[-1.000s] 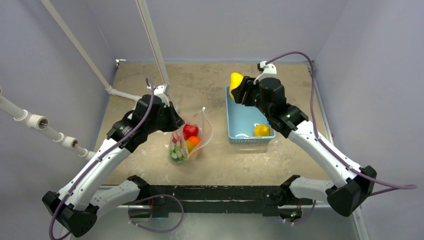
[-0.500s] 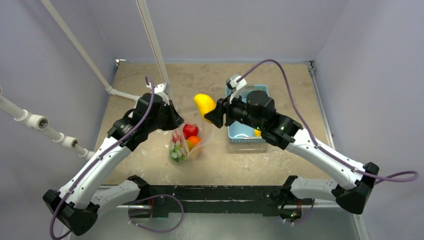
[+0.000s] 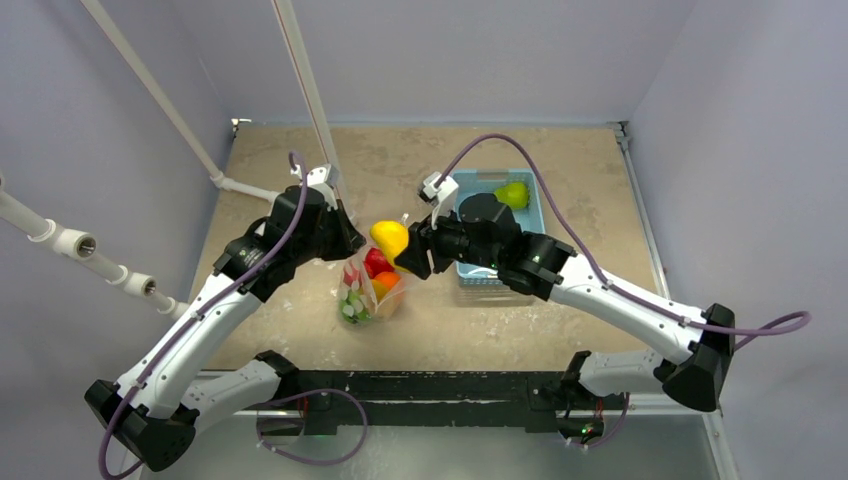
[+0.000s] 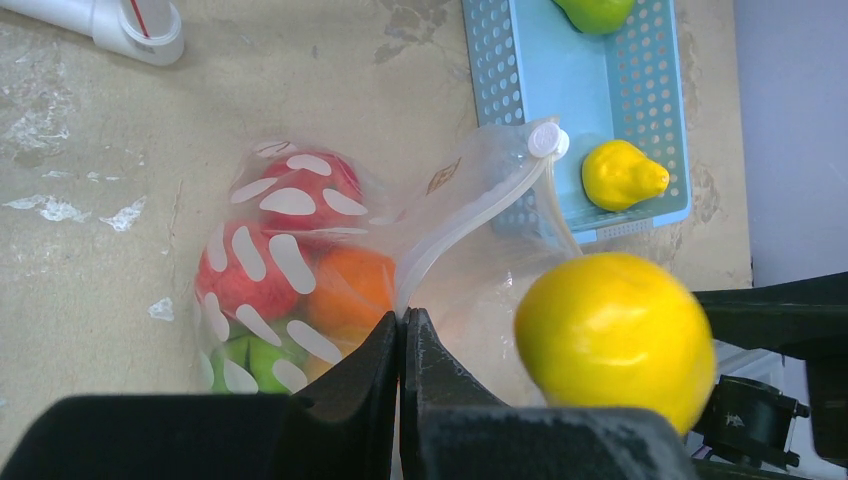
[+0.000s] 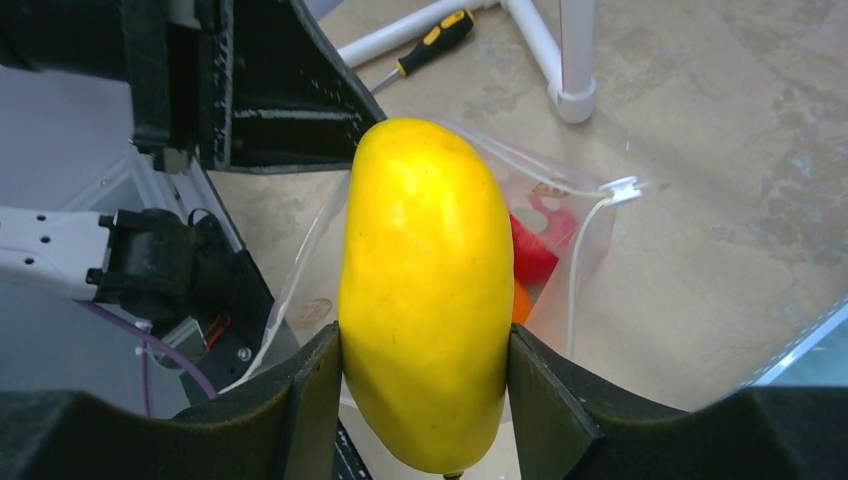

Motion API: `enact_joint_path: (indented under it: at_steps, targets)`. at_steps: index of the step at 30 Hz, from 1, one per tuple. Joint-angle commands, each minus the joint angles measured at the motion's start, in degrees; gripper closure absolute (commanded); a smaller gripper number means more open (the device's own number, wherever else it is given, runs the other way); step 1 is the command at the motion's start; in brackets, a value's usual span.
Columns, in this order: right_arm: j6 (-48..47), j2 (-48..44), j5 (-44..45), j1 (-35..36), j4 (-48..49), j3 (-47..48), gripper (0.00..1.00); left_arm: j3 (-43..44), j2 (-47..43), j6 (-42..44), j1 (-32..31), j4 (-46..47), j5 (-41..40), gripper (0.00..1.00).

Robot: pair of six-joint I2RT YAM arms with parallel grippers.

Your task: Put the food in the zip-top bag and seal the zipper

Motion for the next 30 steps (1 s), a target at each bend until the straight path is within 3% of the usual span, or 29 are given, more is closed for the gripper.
enact_joint_path:
  at_steps: [1,15,21,22,27,30]
  targets:
    - [-1.12,1.00,-0.36,1.06,-0.70,-0.91,1.00,2.28,-0.90,-1.03,0.50,0.98,-0.85,1.00]
    - [2.27,9.56,3.81,1.49,-4.00,2.49,1.00,1.58,-1.35,0.34,0.55,1.22,0.44,1.00]
    - [7.02,15.60,7.61,1.49,-5.29,7.58,0.90,1.05,-1.93,0.71,0.49,1.12,0.76,1.00]
    - [7.69,16.35,8.27,1.49,-5.32,8.27,0.87,0.97,-2.05,0.73,0.49,1.12,0.85,1.00]
    - [10.06,19.02,10.91,1.49,-5.32,10.42,0.46,0.96,-2.65,0.70,0.50,0.79,0.88,1.00]
    - [10.77,19.07,11.74,1.49,-5.57,11.04,0.28,0.88,-2.70,0.73,0.46,0.63,0.71,1.00]
